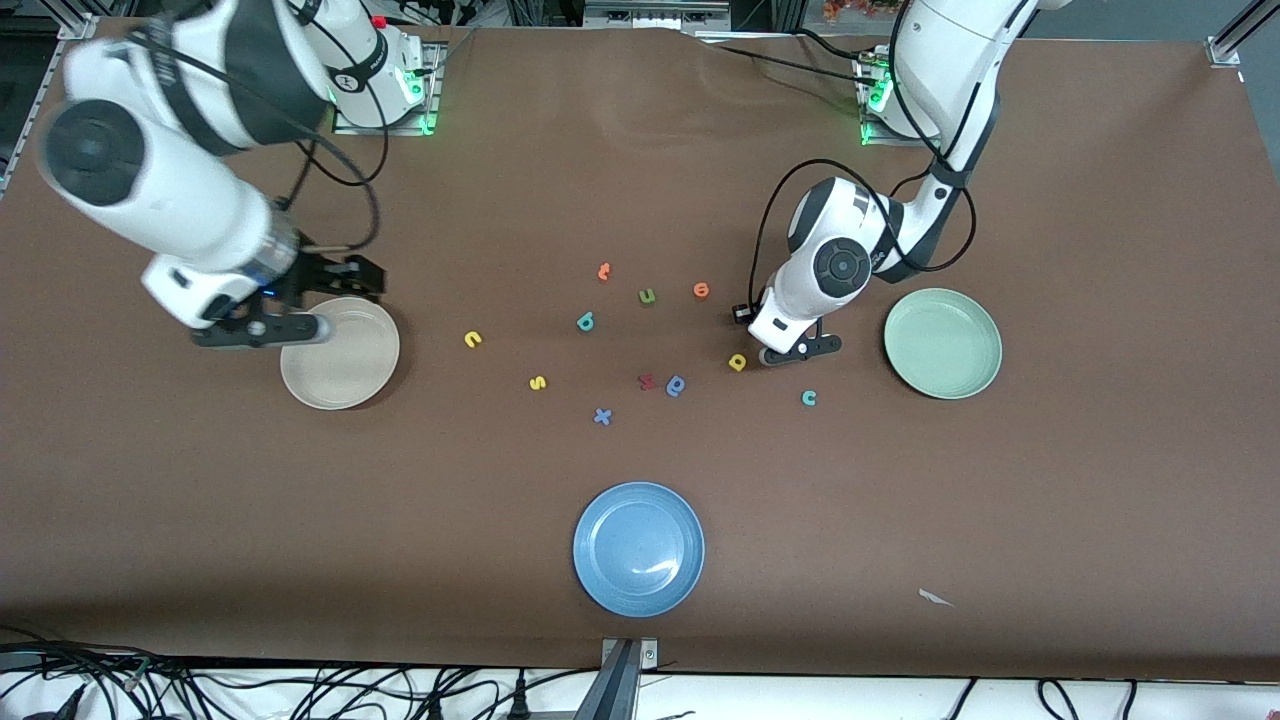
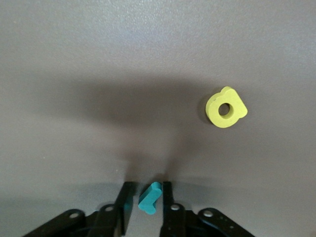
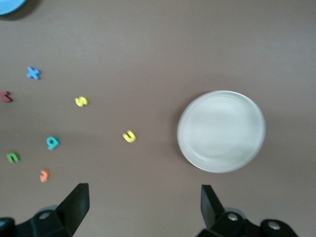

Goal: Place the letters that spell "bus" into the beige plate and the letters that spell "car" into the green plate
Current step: 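Carry the teal letter over the green plate while the right gripper reaches the u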

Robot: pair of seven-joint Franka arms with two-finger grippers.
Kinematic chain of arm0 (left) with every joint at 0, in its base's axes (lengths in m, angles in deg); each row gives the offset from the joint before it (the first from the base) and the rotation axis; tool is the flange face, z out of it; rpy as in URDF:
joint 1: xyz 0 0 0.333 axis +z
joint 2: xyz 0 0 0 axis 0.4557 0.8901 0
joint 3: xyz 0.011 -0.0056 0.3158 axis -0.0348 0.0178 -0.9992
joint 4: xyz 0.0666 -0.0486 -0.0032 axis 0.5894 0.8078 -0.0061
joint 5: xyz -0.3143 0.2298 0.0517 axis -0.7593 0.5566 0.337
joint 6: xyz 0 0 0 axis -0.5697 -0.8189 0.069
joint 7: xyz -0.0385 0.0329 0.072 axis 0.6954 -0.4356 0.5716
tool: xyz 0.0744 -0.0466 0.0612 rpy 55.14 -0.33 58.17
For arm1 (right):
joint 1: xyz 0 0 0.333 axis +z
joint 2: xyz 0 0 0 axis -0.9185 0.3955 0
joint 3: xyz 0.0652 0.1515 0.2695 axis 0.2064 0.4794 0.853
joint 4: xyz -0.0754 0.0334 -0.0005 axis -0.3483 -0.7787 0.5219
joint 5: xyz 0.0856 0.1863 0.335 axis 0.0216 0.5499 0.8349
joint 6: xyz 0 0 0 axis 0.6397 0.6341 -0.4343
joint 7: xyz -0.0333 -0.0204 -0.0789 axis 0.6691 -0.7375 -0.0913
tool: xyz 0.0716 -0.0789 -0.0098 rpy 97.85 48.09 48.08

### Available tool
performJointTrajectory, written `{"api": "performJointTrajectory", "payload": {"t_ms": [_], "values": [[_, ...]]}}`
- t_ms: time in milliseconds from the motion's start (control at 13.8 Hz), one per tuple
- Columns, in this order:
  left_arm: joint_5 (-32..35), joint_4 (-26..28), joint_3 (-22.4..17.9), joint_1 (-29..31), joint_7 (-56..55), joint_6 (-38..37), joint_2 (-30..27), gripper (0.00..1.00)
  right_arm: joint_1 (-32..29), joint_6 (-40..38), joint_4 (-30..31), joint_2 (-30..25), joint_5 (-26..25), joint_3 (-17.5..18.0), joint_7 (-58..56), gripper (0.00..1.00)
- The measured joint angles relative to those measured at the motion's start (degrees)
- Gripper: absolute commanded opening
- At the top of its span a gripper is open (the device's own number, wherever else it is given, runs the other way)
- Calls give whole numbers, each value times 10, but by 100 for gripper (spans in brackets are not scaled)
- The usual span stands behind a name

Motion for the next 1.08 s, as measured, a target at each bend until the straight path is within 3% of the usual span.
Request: {"api": "performJointTrajectory", "payload": {"t_ms": [72,434,651,1085], "values": [[0,0,0,0,0,0,0,0,0,29,19,4,0,10,8,100],[0,-11,-2,1,0,3,-1,0,-1,201,150,7,-1,34,22,100],[0,-28,-7,25,12,-14,-23,0,-1,263,206,12,-7,35,22,100],[31,-73,-12,141,125,-220,-88,0,-1,415,280,62,-21,37,22,100]]}}
